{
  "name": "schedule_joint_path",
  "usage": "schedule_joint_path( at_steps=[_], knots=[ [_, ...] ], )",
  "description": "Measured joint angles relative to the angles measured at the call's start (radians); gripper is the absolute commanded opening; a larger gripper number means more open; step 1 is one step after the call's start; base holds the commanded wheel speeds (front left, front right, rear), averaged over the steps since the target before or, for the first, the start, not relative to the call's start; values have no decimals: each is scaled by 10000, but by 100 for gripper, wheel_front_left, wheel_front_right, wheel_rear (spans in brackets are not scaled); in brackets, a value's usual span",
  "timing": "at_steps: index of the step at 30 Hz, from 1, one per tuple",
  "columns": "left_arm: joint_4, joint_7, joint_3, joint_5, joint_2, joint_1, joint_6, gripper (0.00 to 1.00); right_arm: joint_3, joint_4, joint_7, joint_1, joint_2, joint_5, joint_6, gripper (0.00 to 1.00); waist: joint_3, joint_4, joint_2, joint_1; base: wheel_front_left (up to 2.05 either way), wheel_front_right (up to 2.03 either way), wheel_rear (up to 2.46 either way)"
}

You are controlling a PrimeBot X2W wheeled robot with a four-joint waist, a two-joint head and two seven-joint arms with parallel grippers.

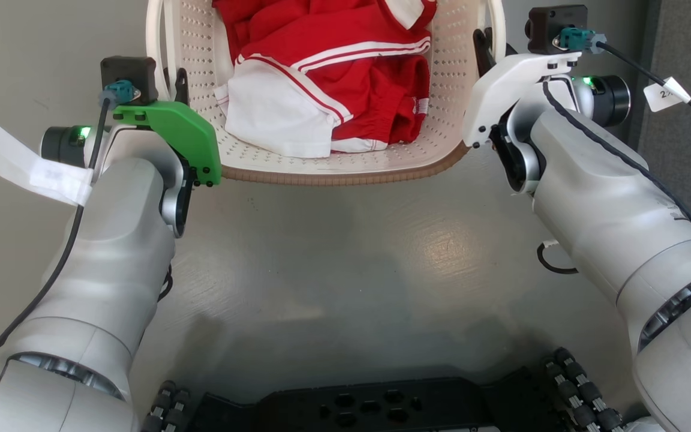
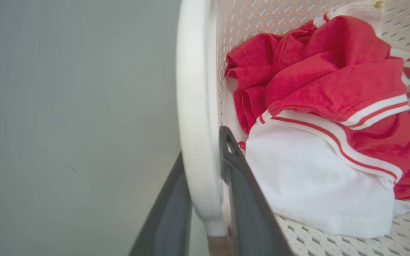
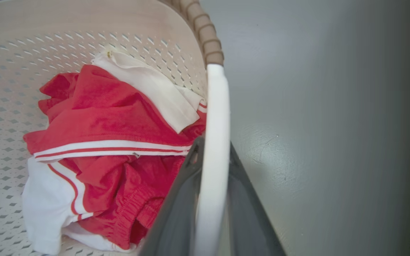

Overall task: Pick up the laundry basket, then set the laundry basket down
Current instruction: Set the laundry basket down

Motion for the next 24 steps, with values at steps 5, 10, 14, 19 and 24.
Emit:
schedule_joint_path(
  at_steps=[5, 10, 14, 19, 24],
  knots=[
    [117, -31, 12, -2, 75, -2, 2, 66, 42, 92, -6, -47, -27, -4, 4, 100, 4, 21, 0, 0, 0, 0, 0],
    [169, -31, 15, -4, 69, -3, 13, 100, 56, 236, -6, -191, -59, -17, 4, 100, -20, 42, 0, 0, 0, 0, 0],
    [265, -35, 21, -63, 69, -3, 17, 100, 61, 339, -50, -212, -59, -21, 4, 100, -81, 54, 0, 0, 0, 0, 0],
    [362, -48, 31, -105, 67, -2, 46, 100, 58, 439, -82, -212, -59, -107, 4, 100, -274, 65, 0, 0, 0, 0, 0],
    [370, -132, 75, -153, 67, -1, 48, 100, 29, 556, -94, -212, -58, -136, 4, 100, -542, 61, 0, 0, 0, 0, 0]
  ],
)
